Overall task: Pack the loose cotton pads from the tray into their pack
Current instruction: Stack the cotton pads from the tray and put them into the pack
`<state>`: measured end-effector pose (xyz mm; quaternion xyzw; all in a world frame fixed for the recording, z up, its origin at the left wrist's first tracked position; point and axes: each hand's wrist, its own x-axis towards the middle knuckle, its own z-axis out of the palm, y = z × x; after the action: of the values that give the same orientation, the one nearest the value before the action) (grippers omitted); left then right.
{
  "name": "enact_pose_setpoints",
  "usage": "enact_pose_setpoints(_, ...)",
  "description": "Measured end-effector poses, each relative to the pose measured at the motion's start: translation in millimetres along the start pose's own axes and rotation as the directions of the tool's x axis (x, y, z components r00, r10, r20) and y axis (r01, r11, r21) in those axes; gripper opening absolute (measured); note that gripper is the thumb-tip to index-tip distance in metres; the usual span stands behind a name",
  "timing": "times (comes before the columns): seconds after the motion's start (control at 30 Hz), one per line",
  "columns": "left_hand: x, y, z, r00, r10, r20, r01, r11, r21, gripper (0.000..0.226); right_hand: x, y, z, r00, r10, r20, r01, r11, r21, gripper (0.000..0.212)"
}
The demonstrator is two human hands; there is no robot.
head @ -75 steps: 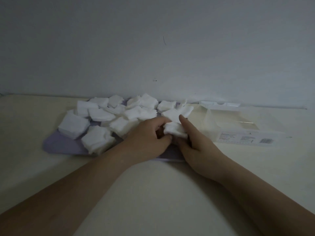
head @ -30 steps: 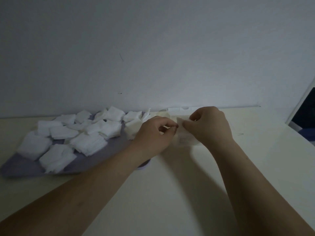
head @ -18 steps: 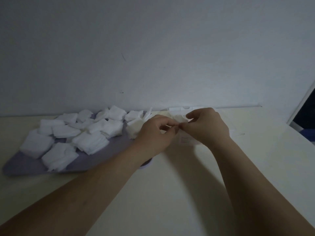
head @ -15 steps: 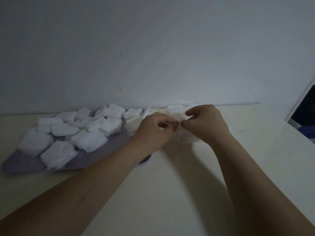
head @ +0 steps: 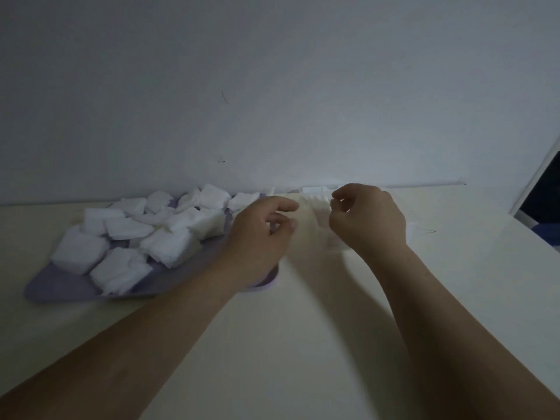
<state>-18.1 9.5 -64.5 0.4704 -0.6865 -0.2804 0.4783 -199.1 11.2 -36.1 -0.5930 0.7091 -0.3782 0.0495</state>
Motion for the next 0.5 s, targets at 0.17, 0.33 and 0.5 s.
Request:
enact_pose_setpoints(0.17, -7.7, -23.1, -52.2, 0.997, -0.024, -0.077, 0.043, 0.967, 0.251, 0.026, -27.1, -26.0, 18.2, 0.875, -0.371, -0.31, 0.437, 0.881, 0.179, 0.03)
enact_pose_setpoints(0.33, -14.7, -47.5, -69.9, 0.991, -0.129, -0.02, 0.129, 0.947, 0.294, 0.042, -54.6, -44.6, 51.7, 0.925, -0.357, -0.128, 0.37, 0.778, 0.508, 0.042)
enact_pose_setpoints(0.5, -8.1, -48.9, -67.1, 0.981, -0.095, 0.168, 0.006, 0.886, 0.464, 0.069, -55.1, -31.1, 68.6, 0.918, -0.303, 0.256, 0.207, 0.916, 0.343, 0.057)
